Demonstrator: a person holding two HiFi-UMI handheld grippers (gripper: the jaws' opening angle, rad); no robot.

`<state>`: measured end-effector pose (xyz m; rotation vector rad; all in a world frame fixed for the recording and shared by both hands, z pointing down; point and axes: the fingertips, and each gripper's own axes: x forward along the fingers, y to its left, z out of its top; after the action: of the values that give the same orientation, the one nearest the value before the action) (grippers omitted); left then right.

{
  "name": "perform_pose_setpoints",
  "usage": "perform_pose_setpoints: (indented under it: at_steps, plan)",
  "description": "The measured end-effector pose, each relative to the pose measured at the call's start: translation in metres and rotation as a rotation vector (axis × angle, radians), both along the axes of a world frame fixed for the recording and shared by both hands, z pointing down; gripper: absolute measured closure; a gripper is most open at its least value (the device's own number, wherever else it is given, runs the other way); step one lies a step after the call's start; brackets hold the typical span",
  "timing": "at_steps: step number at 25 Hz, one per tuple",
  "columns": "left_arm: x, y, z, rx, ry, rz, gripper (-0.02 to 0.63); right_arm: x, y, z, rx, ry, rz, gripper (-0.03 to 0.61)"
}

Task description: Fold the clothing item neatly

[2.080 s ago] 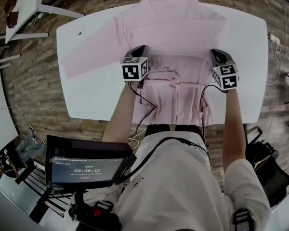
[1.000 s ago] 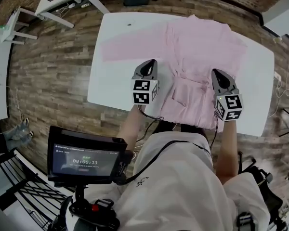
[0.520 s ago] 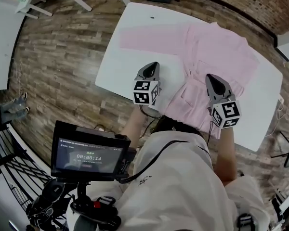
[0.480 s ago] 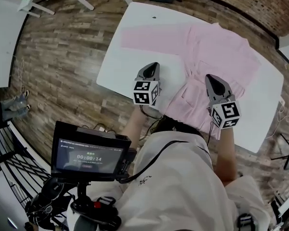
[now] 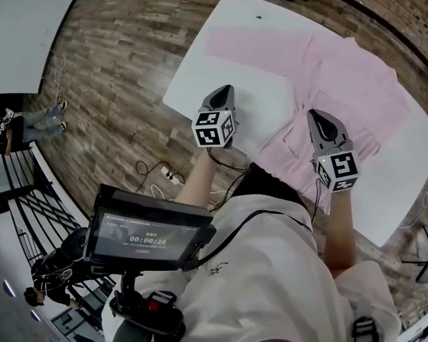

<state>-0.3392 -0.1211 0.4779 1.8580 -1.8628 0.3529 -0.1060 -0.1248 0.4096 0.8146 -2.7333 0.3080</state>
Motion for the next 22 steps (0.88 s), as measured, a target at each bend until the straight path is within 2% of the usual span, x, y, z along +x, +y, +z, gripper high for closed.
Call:
perform_pose_setpoints:
  at_steps: [3,8,12,19,22]
  plan:
    - [-0.008,-0.004,-0.001,0.011,-0.015,-0.007,0.611,-0.008,-0.003,0.003,0.005,0.012,-0.016,0.574]
    - [-0.026,-0.023,0.002,0.020,0.007,-0.019,0.611,-0.038,-0.012,0.005,-0.002,0.038,-0.026,0.574]
    - [-0.059,-0.043,0.018,-0.002,0.024,-0.062,0.611,-0.072,-0.016,-0.004,0.004,0.058,-0.058,0.574]
    - [-0.120,-0.084,0.058,-0.068,0.045,-0.130,0.609,-0.110,-0.034,0.006,-0.022,0.084,-0.041,0.574]
    - [-0.144,-0.100,0.076,-0.104,0.058,-0.166,0.516,-0.127,-0.050,0.016,-0.039,0.097,-0.033,0.574]
